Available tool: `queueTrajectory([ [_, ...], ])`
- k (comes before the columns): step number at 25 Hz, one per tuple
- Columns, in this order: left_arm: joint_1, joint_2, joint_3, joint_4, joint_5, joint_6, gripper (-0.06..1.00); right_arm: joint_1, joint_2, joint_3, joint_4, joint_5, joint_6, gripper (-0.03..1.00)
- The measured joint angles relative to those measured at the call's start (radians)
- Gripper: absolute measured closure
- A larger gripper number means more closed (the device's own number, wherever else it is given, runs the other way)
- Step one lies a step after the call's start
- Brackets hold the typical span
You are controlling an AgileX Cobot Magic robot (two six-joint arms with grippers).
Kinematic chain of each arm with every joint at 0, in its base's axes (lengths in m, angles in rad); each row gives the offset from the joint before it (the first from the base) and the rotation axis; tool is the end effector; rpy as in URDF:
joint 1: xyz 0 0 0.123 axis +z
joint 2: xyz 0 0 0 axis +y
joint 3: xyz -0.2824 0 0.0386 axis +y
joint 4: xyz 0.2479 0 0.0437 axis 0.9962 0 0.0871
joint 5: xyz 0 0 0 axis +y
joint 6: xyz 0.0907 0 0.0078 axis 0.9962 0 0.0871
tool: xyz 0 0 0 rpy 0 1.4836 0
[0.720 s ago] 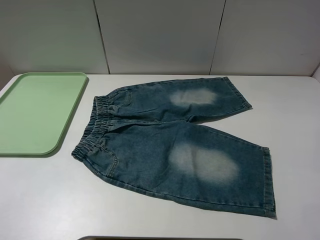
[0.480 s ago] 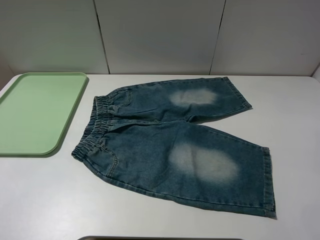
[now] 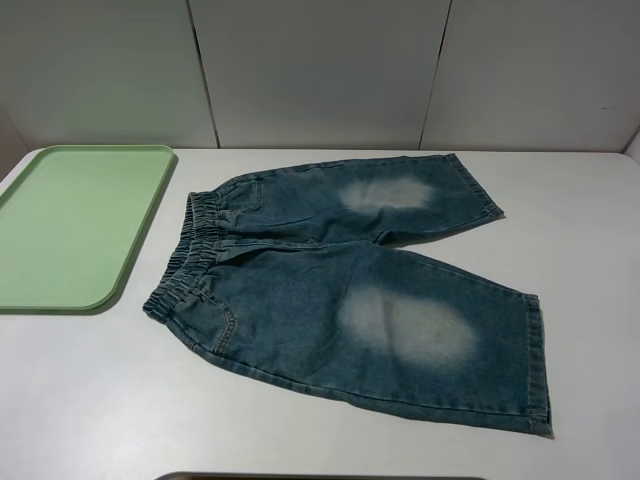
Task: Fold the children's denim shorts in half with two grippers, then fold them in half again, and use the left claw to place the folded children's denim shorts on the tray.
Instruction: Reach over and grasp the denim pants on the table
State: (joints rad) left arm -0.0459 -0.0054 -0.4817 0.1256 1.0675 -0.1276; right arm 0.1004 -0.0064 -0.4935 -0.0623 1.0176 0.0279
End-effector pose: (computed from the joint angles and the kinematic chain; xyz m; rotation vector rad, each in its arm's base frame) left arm -0.0037 0.0102 0.2720 -0.0894 2.0558 0.0435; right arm -0.0029 -0.0051 0.2790 -0.0712 1.9985 0.0083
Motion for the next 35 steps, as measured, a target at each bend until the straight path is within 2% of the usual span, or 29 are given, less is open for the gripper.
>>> queueTrajectory([
  [23,-0.068,0.000,0.000,0.000,0.000,0.000,-0.02,0.000,0.000,0.000,0.000,0.000,0.000,0.27],
  [35,-0.069,0.000,0.000,0.000,0.000,0.000,-0.02,0.000,0.000,0.000,0.000,0.000,0.000,0.27],
])
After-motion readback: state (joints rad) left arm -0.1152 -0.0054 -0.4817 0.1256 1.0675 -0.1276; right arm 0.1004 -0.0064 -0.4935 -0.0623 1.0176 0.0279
